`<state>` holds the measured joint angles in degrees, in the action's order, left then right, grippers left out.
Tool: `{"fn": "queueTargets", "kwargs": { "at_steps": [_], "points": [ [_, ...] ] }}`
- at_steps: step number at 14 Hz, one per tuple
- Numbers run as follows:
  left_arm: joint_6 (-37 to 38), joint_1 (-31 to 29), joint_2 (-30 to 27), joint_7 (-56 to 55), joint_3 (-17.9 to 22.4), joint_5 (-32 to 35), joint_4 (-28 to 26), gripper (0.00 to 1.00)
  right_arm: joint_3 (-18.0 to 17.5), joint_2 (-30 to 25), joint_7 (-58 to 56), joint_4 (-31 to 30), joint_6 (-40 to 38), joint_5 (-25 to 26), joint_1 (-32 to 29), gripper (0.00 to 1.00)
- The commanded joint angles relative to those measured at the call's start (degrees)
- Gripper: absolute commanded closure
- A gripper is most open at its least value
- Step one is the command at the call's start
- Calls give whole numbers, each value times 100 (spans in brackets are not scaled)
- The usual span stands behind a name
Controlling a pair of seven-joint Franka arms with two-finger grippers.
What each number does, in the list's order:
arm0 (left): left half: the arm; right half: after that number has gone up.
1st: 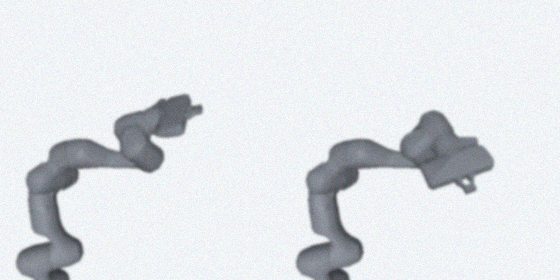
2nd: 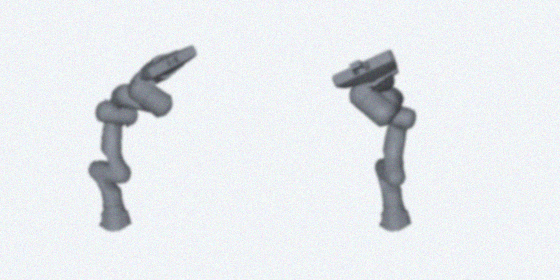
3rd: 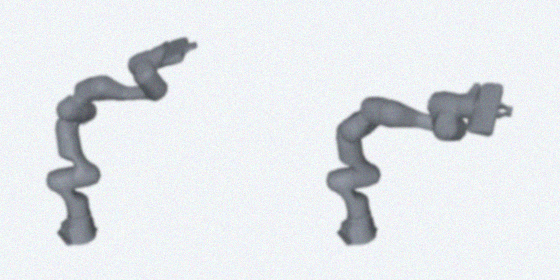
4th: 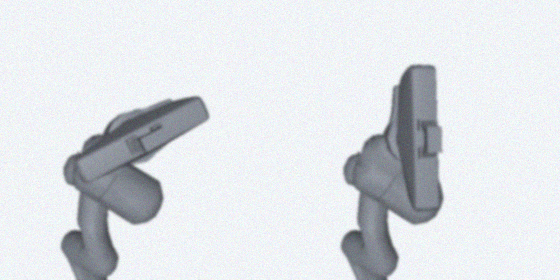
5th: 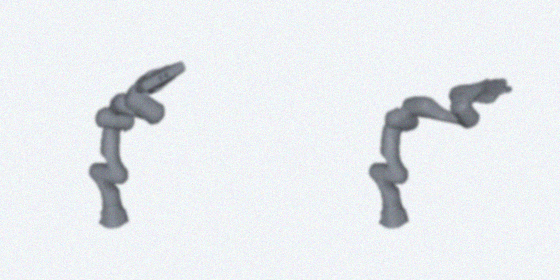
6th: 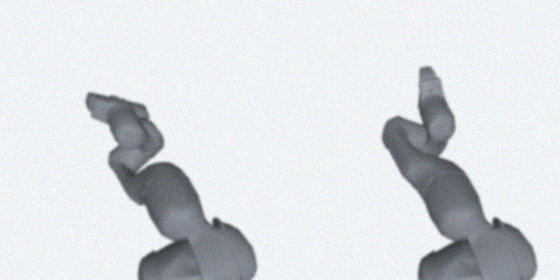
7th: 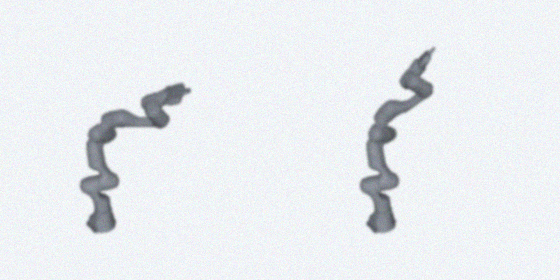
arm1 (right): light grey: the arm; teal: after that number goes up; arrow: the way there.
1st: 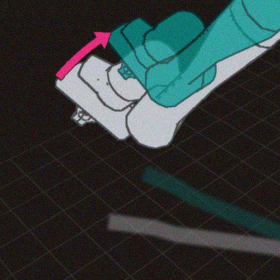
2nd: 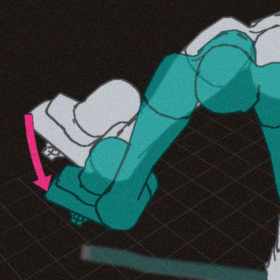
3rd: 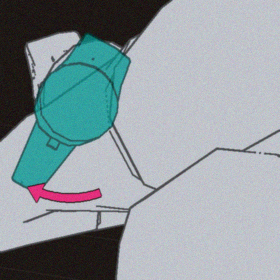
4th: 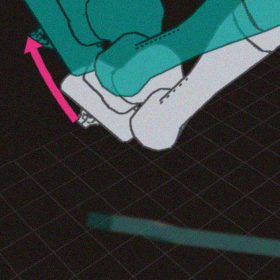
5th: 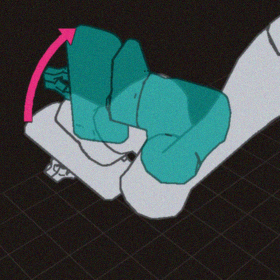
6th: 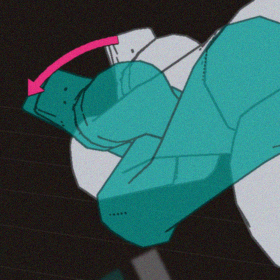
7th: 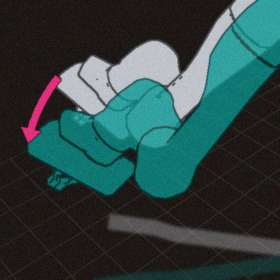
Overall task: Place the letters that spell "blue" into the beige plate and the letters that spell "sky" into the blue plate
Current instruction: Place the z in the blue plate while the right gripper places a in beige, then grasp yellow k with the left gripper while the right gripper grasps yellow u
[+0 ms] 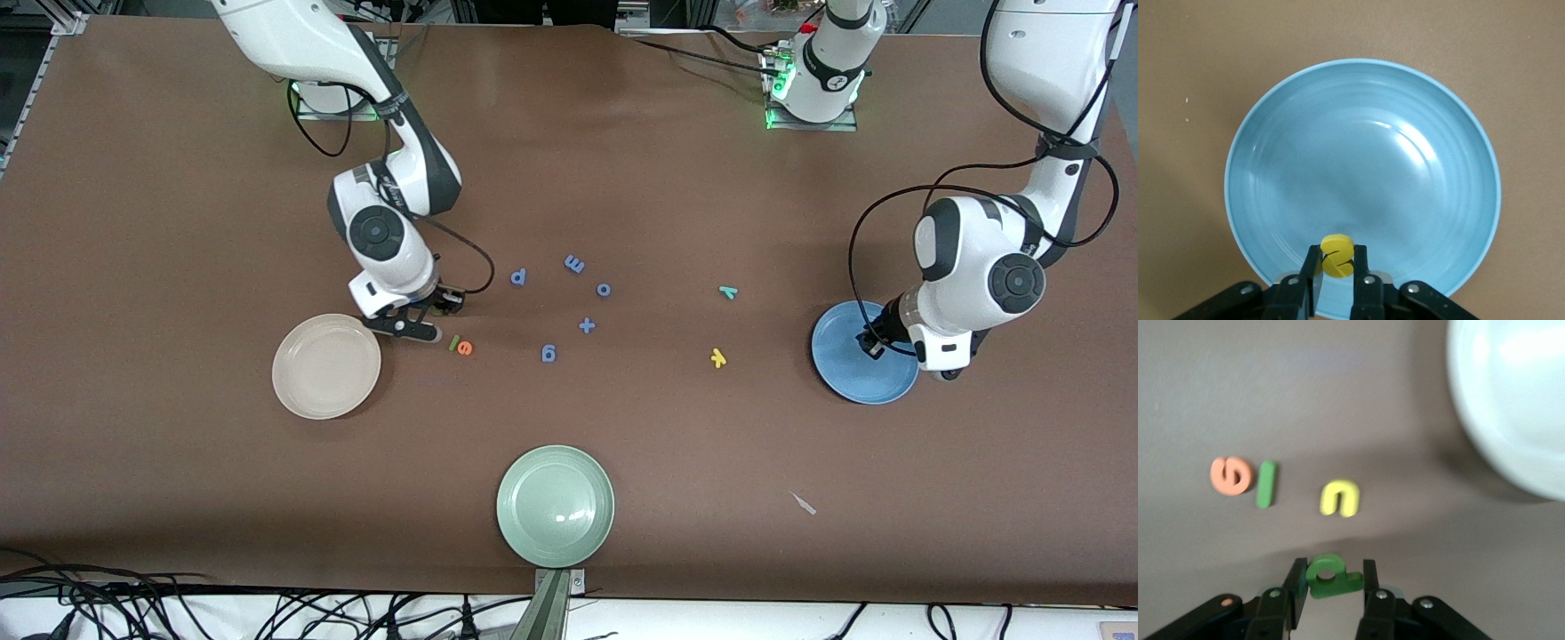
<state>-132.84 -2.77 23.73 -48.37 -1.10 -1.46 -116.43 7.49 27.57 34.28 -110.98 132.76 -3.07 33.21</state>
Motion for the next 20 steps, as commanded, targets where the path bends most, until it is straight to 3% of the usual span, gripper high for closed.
{"fn": "queueTargets", "kwargs": {
  "at_steps": [1, 4, 7, 8, 9, 11, 15, 20],
  "points": [
    [-233, 31, -96, 135, -57, -56, -248, 54, 506, -85, -919, 559, -856, -71, -25, 85],
    [-216, 119, -96, 30, -91, -83, -196, 34, 1148, -67, -2001, 630, -893, -71, -42, 85],
    [-207, 145, -62, -652, -416, -135, -12, 33, 1308, 12, -2355, 622, -735, -70, -226, 80],
    [-373, 163, 26, -961, -617, -127, -2, 33, 1299, 38, -2356, 578, -665, -79, -305, 63],
    [-679, 163, 53, -1077, -741, -127, -80, 33, 1299, 38, -2330, 569, -655, -97, -306, 36],
    [-919, 172, 184, -1113, -1066, -127, -55, 33, 1273, 30, -2207, 586, -673, -97, -271, 25],
    [-1122, 610, 342, -1087, -1173, 5, 85, 35, 992, 12, -1461, 683, -726, -97, -183, 24],
    [-1042, 856, 853, -1113, -1190, 497, 710, 35, 316, 170, -64, 701, -499, -106, -192, 24]
  ]
}}
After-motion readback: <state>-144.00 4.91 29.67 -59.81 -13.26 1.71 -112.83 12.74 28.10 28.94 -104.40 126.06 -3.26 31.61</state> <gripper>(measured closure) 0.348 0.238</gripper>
